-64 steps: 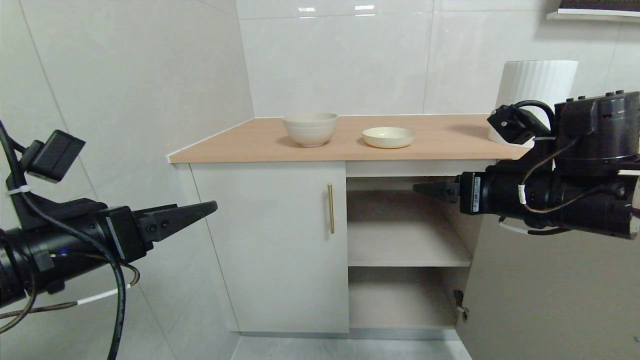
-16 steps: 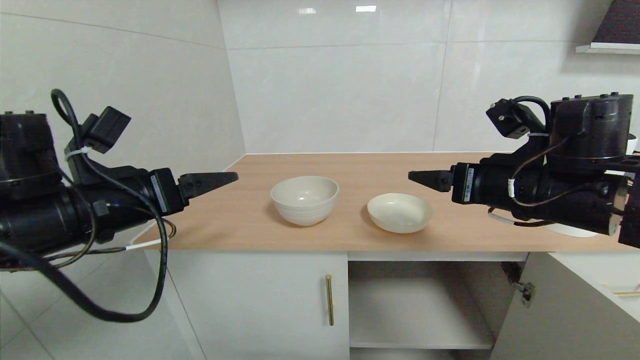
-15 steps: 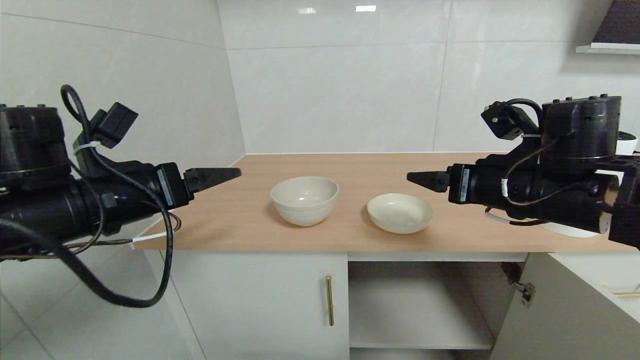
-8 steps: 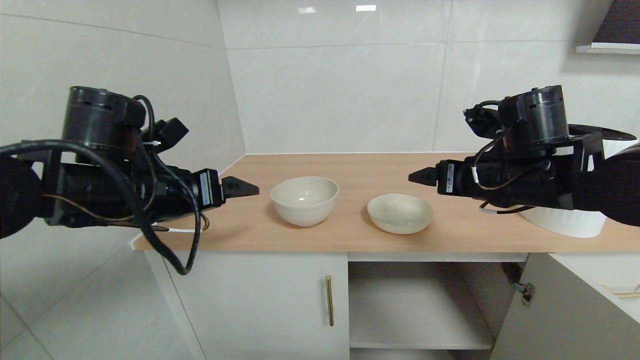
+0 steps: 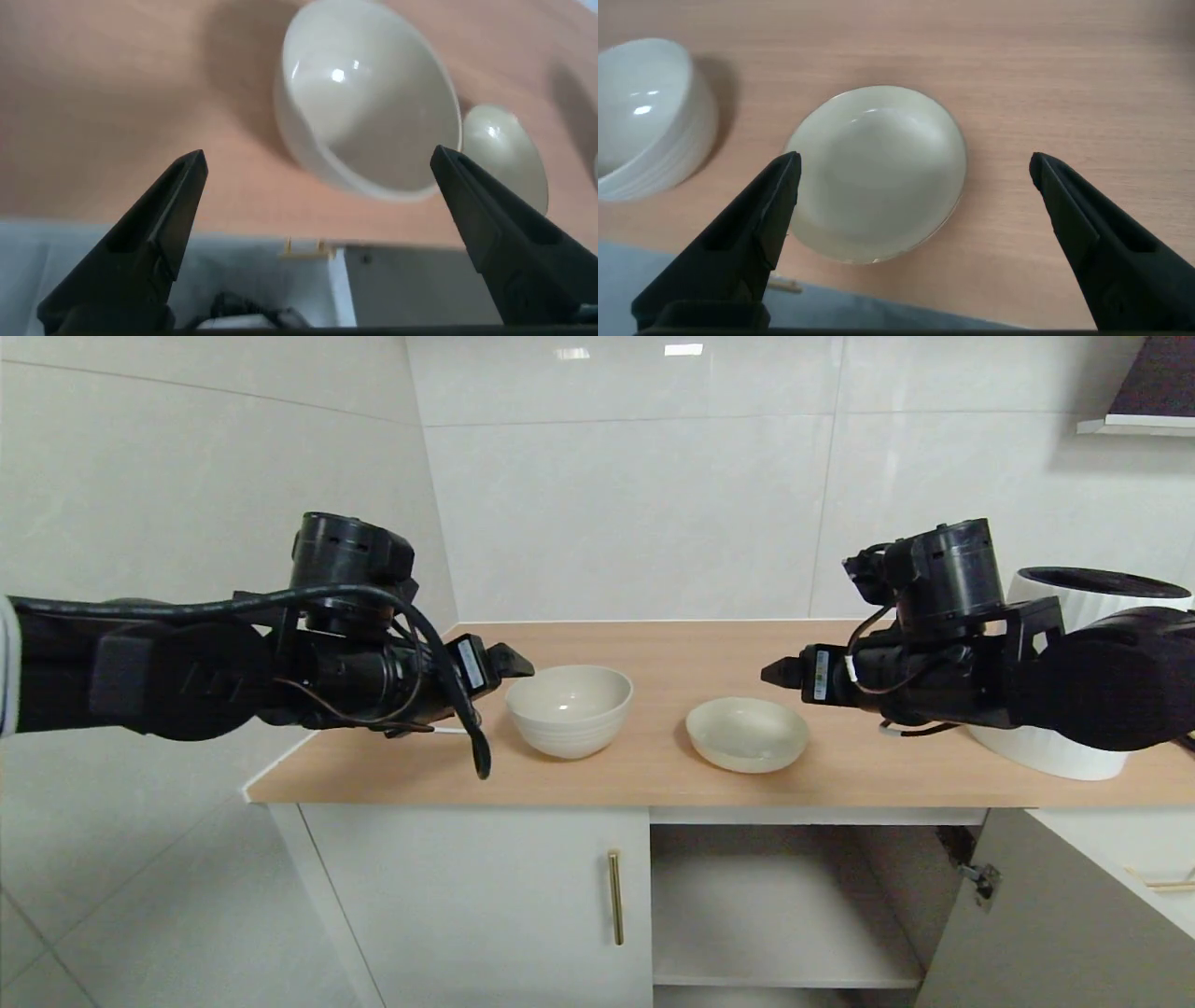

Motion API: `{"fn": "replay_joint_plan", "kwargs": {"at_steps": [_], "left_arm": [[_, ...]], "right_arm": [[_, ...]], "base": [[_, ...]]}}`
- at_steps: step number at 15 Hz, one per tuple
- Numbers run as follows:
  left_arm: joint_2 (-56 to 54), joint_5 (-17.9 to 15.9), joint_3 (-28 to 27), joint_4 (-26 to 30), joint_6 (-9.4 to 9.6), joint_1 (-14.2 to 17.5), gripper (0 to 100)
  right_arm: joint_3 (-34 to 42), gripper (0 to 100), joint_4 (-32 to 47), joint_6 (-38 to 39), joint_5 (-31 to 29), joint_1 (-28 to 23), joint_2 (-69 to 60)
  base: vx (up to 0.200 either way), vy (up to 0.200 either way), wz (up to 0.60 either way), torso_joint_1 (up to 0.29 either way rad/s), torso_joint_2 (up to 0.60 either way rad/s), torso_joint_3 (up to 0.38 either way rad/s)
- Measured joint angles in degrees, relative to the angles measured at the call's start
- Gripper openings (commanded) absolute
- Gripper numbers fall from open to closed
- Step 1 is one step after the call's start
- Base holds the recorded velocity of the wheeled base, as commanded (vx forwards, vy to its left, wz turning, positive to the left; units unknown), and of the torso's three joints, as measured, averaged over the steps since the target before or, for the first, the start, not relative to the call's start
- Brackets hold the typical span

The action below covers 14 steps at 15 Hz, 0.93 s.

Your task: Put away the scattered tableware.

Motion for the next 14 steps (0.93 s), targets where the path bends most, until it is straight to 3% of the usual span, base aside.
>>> {"fn": "replay_joint_plan", "kwargs": {"at_steps": [3, 6, 7, 14], "left_arm": [[4.3, 2.6, -0.1, -4.2, -0.04, -0.2, 100], [6.8, 2.8, -0.2, -4.5, -0.04, -0.3, 100], [7.2, 2.8, -0.2, -4.5, -0.04, -0.3, 0], [7.2, 2.7, 0.0, -4.5, -0.04, -0.2, 0]], "right_arm": [[-0.1, 100, 0.0, 0.0, -0.2, -0.3, 1.0], [-0.1, 100, 0.0, 0.0, -0.2, -0.3, 1.3], [-0.1, 100, 0.0, 0.0, -0.2, -0.3, 1.4], [0.1, 100, 0.1, 0.0, -0.2, -0.2, 1.3]], "base": [[0.000, 0.000, 0.00, 0.000, 0.00, 0.000], [0.000, 0.000, 0.00, 0.000, 0.00, 0.000], [0.000, 0.000, 0.00, 0.000, 0.00, 0.000], [0.000, 0.000, 0.00, 0.000, 0.00, 0.000]]}}
